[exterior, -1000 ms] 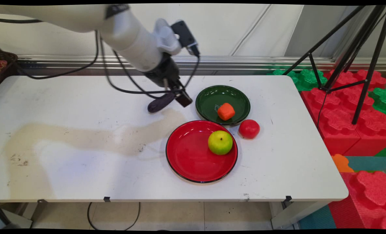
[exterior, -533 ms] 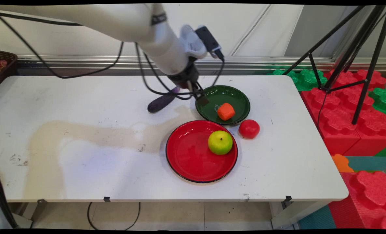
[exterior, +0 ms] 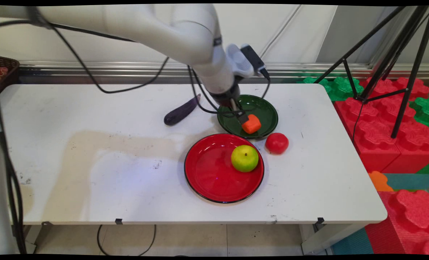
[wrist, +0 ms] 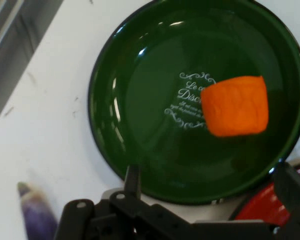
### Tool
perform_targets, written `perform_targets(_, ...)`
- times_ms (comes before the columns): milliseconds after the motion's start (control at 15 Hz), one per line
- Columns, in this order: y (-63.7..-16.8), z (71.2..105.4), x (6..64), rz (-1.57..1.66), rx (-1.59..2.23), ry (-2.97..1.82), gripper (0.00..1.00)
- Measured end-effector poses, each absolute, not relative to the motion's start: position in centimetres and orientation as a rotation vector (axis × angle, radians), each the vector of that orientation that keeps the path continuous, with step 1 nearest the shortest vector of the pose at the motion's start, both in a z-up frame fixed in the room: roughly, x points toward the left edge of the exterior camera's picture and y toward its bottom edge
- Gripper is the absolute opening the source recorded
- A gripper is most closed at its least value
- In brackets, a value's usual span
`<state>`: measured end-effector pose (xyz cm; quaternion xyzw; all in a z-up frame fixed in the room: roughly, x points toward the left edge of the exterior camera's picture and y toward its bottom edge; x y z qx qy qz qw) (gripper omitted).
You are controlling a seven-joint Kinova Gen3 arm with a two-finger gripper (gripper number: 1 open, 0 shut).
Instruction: Pick up the mandarin from the green plate, then place the picked object on the red plate
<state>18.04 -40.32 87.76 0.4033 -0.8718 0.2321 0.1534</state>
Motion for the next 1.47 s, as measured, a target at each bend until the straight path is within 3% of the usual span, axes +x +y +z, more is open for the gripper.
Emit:
perform_targets(800, -45.5, 81.0, 13.8, 0.597, 1.207, -2.501, 1.00)
perform_targets(1200, -46.7, 79.4, 12.8, 0.578, 1.241, -2.478, 1.00)
perform_targets(1267, -46.8, 79.2, 12.7, 0.577, 1.249, -2.471, 0.00)
perform_targets(1467, -46.9, 79.1, 12.6, 0.579, 1.263, -2.457, 0.00)
